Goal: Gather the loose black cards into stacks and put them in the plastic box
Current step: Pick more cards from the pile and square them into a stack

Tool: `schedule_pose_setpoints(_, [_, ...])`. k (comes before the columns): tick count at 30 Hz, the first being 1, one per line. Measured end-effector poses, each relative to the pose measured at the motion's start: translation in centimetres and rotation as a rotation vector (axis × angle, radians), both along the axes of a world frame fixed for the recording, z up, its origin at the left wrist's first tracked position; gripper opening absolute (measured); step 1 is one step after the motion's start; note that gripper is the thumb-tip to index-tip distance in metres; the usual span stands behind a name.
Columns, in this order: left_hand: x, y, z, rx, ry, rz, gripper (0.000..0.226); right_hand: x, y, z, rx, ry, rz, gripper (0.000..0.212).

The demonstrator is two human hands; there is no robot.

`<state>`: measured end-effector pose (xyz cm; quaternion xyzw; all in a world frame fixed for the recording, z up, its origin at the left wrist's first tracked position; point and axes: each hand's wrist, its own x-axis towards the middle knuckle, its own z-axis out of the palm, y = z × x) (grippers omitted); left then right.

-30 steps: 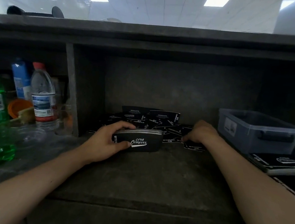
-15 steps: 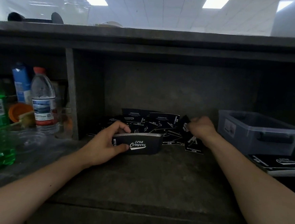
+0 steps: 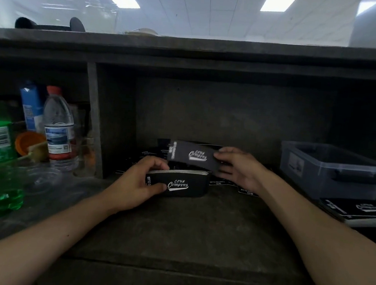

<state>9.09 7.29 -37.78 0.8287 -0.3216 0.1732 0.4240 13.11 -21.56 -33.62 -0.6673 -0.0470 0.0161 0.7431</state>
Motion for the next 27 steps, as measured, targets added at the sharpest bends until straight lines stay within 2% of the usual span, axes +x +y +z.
schedule_pose_setpoints(3, [0.2, 0.2, -0.1, -0.019, 0.042, -0.002, 0.043, -1.0, 0.6, -0.2, -0.505, -0.073, 0.115, 0.021])
schedule_pose_setpoints(4, [0.2, 0.1, -0.1, -0.025, 0.051, -0.003, 0.047, -1.2, 0.8, -0.2, -0.583, -0.106, 0.136, 0.023])
schedule_pose_setpoints(7, [0.1, 0.1, -0.3, -0.020, 0.053, 0.006, 0.061, -2.2, 1.2, 0.3, -0.501, -0.062, 0.217, 0.033])
schedule_pose_setpoints(10, [0.1, 0.2, -0.3, 0.056, 0.068, 0.051, 0.073, -3.4, 2.7, 0.0, -0.374, -0.008, 0.079, 0.047])
schedule_pose_setpoints(12, [0.1, -0.2, -0.1, 0.076, 0.083, 0.065, 0.072, -4.7, 4.7, -1.4, -0.552, -0.083, -0.070, 0.067])
schedule_pose_setpoints(14, [-0.1, -0.8, 0.2, 0.059, 0.137, 0.085, 0.062, -6.2, 6.7, -3.0, -0.803, -0.120, -0.029, 0.086])
schedule_pose_setpoints(15, [-0.2, -1.1, 0.5, 0.059, 0.171, 0.109, 0.055, -6.5, 7.2, -3.3, -0.846, -0.135, -0.021, 0.084])
schedule_pose_setpoints(17, [-0.7, -1.6, 0.9, 0.105, 0.183, 0.166, 0.042, -6.8, 6.8, -3.2, -0.780, -0.196, -0.078, 0.064])
schedule_pose_setpoints(19, [-1.3, -2.0, 1.2, 0.174, 0.128, 0.218, 0.033, -7.6, 5.9, -2.9, -0.684, -0.265, -0.164, 0.045])
schedule_pose_setpoints(21, [-2.1, -2.5, 1.5, 0.197, 0.076, 0.248, 0.031, -8.9, 5.3, -2.8, -0.672, -0.322, -0.235, 0.038])
schedule_pose_setpoints(24, [-4.0, -3.5, 2.2, 0.113, 0.083, 0.236, 0.038, -11.3, 4.1, -2.7, -0.673, -0.390, -0.286, 0.034])
schedule_pose_setpoints(27, [-6.2, -6.3, 3.2, -0.056, 0.152, 0.186, 0.038, -14.1, 0.9, -1.5, -0.702, -0.469, -0.392, 0.033])
